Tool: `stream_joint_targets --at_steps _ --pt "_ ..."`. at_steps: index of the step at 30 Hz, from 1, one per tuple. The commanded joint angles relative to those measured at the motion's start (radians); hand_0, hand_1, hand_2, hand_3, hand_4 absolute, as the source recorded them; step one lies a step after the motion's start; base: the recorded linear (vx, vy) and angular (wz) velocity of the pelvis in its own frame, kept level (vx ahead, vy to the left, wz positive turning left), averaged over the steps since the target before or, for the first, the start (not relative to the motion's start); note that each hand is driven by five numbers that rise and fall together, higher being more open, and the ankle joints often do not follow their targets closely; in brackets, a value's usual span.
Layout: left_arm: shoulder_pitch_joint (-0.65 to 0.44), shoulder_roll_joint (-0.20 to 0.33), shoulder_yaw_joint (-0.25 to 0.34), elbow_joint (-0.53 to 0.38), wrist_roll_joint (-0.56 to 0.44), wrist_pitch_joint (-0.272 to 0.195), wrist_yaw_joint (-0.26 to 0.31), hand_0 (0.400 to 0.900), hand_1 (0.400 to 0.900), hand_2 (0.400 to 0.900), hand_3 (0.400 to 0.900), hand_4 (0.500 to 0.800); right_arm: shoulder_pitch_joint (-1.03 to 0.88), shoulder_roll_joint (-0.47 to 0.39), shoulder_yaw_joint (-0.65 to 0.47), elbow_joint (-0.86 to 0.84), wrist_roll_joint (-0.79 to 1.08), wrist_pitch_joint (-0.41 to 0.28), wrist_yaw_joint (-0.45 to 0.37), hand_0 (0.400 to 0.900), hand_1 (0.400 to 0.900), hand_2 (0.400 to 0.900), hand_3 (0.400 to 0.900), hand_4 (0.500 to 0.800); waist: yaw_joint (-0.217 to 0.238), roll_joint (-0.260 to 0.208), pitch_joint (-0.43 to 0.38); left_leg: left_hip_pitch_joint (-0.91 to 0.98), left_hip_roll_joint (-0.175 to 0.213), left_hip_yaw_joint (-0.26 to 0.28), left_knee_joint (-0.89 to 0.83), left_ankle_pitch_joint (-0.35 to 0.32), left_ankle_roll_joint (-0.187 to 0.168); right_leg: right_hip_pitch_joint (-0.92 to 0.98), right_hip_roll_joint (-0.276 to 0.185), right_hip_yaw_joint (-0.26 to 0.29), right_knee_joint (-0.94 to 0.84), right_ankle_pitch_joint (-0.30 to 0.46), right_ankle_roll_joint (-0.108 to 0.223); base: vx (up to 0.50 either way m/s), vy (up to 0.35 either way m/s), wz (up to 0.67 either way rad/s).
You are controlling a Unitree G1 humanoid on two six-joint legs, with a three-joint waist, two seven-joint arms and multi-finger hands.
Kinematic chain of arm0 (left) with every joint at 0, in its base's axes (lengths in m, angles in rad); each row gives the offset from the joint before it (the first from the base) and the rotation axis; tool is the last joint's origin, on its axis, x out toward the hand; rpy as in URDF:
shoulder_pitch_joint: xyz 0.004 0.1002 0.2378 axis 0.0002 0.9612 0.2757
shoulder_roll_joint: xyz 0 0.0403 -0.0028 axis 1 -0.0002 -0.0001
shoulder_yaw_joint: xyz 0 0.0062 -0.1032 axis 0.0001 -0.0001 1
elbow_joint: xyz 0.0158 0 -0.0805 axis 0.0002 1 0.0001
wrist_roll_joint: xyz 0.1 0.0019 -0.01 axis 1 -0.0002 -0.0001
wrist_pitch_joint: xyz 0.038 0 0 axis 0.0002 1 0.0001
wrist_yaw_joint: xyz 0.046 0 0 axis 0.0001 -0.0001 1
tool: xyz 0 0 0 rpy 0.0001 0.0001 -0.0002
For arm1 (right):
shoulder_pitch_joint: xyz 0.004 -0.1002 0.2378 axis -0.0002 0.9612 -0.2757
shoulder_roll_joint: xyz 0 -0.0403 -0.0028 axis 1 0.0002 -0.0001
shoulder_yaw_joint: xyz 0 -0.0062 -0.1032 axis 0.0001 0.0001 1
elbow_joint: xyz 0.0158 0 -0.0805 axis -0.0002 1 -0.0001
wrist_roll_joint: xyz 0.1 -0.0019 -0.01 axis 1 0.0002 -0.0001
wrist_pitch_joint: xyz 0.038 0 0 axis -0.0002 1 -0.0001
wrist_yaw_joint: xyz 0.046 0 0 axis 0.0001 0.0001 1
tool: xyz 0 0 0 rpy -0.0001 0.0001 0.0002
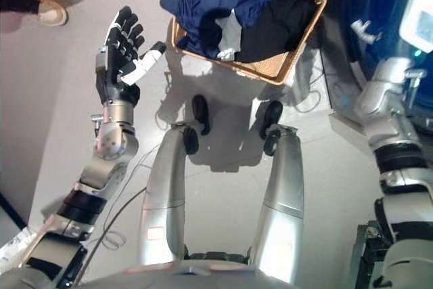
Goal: Put the clothes in the basket into the washing machine.
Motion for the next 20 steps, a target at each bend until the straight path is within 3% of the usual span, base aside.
stream_joint_targets --at_steps 1,4,5,6,7,8,9,11,13,15,20 --pt "0.070 -0.030 0.056 -0.011 0.029 -0.071 0.022 0.900 0.900 0.900 0.900 0.800 0.060 0.038 -0.097 -0.111 -0.033 -0.040 -0.065 0.900 0.900 0.900 0.900 0.800 -0.038 -0.009 -0.106 0.059 -0.009 -0.069 -0.097 -0.033 -0.039 0.032 0.047 -0.051 -0.076 0.057 0.048 -0.01 0.038 -0.03" --pt "0.085 -0.042 0.060 -0.007 0.034 -0.069 0.024 0.900 0.900 0.900 0.900 0.800 0.111 0.096 -0.139 -0.185 -0.022 -0.070 -0.058 0.900 0.900 0.900 0.900 0.800 -0.043 -0.010 -0.114 0.080 -0.010 -0.068 -0.120 -0.031 -0.034 0.053 0.051 -0.049 -0.094 0.055 0.049 0.00 0.048 -0.05" --pt "0.091 -0.050 0.062 -0.008 0.036 -0.067 0.023 0.900 0.900 0.900 0.900 0.800 0.142 0.151 -0.143 -0.239 0.020 -0.113 -0.031 0.900 0.900 0.900 0.900 0.800 -0.048 -0.010 -0.118 0.092 -0.007 -0.068 -0.131 -0.030 -0.032 0.066 0.052 -0.047 -0.109 0.057 0.050 0.00 0.032 -0.04" --pt "0.094 -0.049 0.060 -0.009 0.036 -0.067 0.023 0.900 0.900 0.900 0.900 0.800 0.149 0.153 -0.147 -0.245 0.020 -0.112 -0.028 0.900 0.900 0.900 0.900 0.800 -0.046 -0.012 -0.118 0.095 -0.007 -0.068 -0.133 -0.029 -0.032 0.069 0.052 -0.047 -0.111 0.058 0.050 0.00 0.053 -0.07" --pt "0.099 -0.062 0.057 -0.002 0.032 -0.065 0.018 0.900 0.900 0.900 0.900 0.800 0.185 0.225 -0.145 -0.289 0.088 -0.164 0.004 0.900 0.900 0.900 0.900 0.800 -0.052 -0.014 -0.118 0.106 -0.005 -0.066 -0.143 -0.028 -0.030 0.081 0.056 -0.048 -0.122 0.060 0.050 0.00 0.020 -0.03" --pt "0.101 -0.060 0.056 -0.002 0.031 -0.065 0.017 0.900 0.900 0.900 0.900 0.800 0.191 0.226 -0.148 -0.294 0.089 -0.163 0.007 0.900 0.900 0.900 0.900 0.800 -0.051 -0.016 -0.119 0.109 -0.005 -0.065 -0.145 -0.028 -0.030 0.083 0.056 -0.048 -0.123 0.061 0.050 0.00 0.033 -0.05" --pt "0.104 -0.074 0.054 0.005 0.013 -0.064 0.005 0.900 0.900 0.900 0.900 0.800 0.244 0.311 -0.132 -0.334 0.188 -0.224 0.070 0.900 0.900 0.900 0.900 0.800 -0.060 -0.017 -0.120 0.119 -0.001 -0.063 -0.154 -0.026 -0.029 0.096 0.057 -0.049 -0.138 0.065 0.049 0.00 0.012 -0.03" --pt "0.109 -0.076 0.057 0.014 0.007 -0.064 0.001 0.900 0.900 0.900 0.900 0.800 0.271 0.318 -0.133 -0.345 0.203 -0.229 0.088 0.900 0.900 0.900 0.900 0.800 -0.062 -0.020 -0.122 0.124 -0.002 -0.063 -0.158 -0.026 -0.029 0.101 0.059 -0.050 -0.143 0.064 0.048 0.00 0.006 -0.02" --pt "0.114 -0.078 0.067 0.010 -0.007 -0.068 -0.009 0.900 0.900 0.900 0.900 0.800 0.306 0.357 -0.117 -0.365 0.292 -0.276 0.162 0.900 0.900 0.900 0.900 0.800 -0.065 -0.020 -0.125 0.126 -0.002 -0.063 -0.160 -0.025 -0.027 0.105 0.063 -0.051 -0.146 0.062 0.046 0.00 0.000 0.00" --pt "0.121 -0.086 0.065 0.013 -0.031 -0.070 -0.026 0.900 0.900 0.900 0.900 0.800 0.351 0.415 -0.091 -0.399 0.504 -0.347 0.300 0.900 0.900 0.900 0.900 0.800 -0.071 -0.021 -0.127 0.122 -0.001 -0.064 -0.152 -0.027 -0.026 0.105 0.064 -0.048 -0.148 0.062 0.044 0.00 0.000 0.00" --pt "0.114 -0.096 0.064 0.032 -0.045 -0.071 -0.042 0.900 0.900 0.900 0.900 0.800 0.376 0.483 -0.043 -0.390 0.728 -0.379 0.423 0.900 0.900 0.900 0.900 0.800 -0.073 -0.017 -0.127 0.132 0.005 -0.057 -0.157 -0.025 -0.030 0.116 0.066 -0.047 -0.157 0.070 0.045 0.00 0.012 -0.03"
